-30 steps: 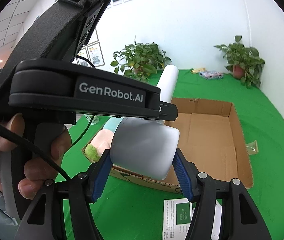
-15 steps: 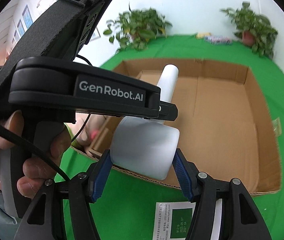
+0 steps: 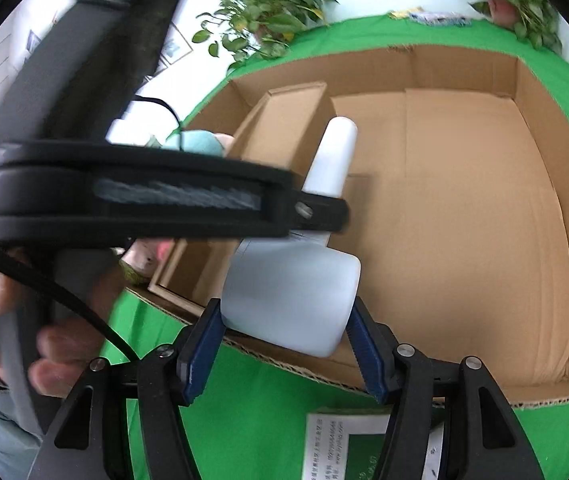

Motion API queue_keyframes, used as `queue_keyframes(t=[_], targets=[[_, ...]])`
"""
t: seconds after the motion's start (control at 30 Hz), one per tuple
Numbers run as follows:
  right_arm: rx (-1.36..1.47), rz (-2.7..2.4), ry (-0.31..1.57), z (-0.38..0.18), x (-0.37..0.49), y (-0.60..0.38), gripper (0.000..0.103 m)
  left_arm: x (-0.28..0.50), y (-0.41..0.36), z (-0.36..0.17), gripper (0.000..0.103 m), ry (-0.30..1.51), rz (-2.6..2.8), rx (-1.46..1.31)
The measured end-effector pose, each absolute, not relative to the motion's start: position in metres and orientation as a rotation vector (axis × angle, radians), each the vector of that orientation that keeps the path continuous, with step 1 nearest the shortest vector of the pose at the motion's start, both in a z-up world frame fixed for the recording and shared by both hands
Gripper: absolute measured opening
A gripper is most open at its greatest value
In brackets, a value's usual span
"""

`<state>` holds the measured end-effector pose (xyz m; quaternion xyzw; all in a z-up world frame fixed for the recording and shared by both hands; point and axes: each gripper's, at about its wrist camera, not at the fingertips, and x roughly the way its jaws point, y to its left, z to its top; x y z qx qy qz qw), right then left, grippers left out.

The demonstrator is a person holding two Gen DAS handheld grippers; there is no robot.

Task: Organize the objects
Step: 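Carry the hair dryer with the right gripper over the large box, then lower the hair dryer into the box beside the tray and open the right gripper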

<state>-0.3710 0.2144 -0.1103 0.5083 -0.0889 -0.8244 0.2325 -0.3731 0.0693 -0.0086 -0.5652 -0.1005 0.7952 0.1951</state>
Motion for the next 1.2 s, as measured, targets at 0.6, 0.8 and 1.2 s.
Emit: queue_keyframes(t=[0.6,0.8,1.2], targets=[[1.431,-2.175,-0.29,-0.1,-0.363,0.212,0.06,-0.293,-0.001,-0.006,0.033,-0.17,2.505,-1.56],[1.441,-2.198,-0.227,-0.11,-0.362,0.208,0.035,-0.289,0.007,-0.013,0.033,-0.206,2.491,-1.57],[1.365,-2.473,-0.019,-0.097,-0.352,0.211,0.071,-0.282,0.01,-0.007,0.033,-0.179,2.594,-1.511]])
